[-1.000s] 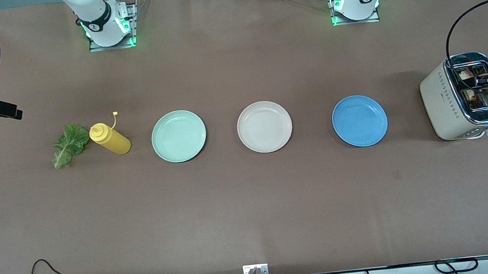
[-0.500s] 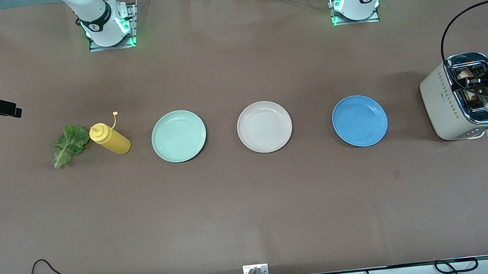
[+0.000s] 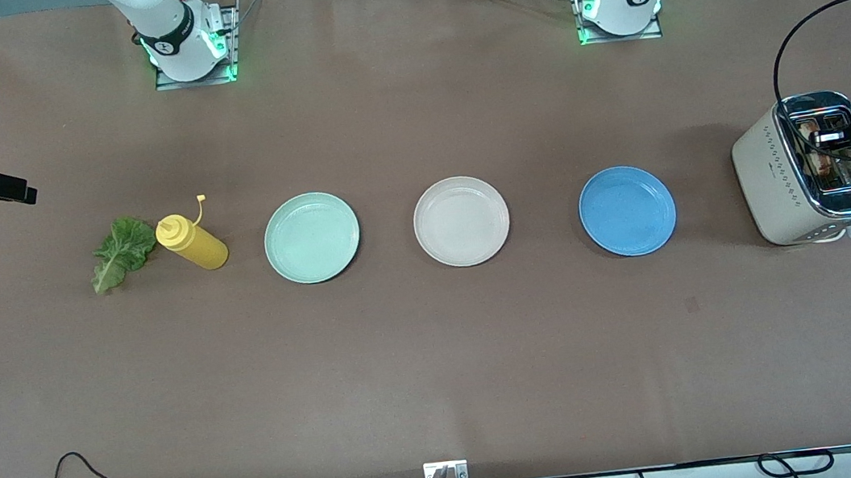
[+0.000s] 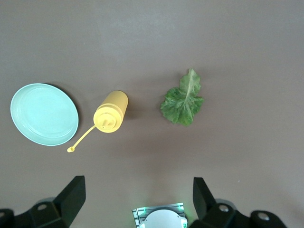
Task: Make sandwich in beige plate with both arms
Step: 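Grasp a toast slice with the left gripper and lift it out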
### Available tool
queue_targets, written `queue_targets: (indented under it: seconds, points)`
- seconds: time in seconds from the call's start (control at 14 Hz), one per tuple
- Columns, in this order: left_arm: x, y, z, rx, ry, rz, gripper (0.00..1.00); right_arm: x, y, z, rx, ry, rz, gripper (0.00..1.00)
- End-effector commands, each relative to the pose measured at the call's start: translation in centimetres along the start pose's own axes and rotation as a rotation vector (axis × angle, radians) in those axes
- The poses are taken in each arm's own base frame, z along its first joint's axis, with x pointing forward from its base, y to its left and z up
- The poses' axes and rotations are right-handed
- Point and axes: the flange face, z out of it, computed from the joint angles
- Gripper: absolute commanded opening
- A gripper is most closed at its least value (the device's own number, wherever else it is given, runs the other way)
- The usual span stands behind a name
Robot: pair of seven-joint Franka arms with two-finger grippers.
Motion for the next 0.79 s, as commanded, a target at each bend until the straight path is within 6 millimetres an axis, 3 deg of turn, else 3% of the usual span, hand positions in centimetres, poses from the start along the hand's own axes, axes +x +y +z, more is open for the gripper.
queue_targets:
  seconds: [0.0,0.14,0.71]
  points:
    - [-1.2,-0.1,-0.2,0.005,-0.005,0.049,0.00,0.0,0.1,-0.5,0.015,-0.006,0.004,1.00]
    - [-1.4,-0.3,-0.8,0.008,0.003,0.047,0.00,0.0,0.2,-0.5,0.015,-0.006,0.006,1.00]
    - [-3.4,1.5,-7.3,0.080,0.105,0.185,0.00,0.0,0.1,-0.5,0.015,-0.006,0.004,1.00]
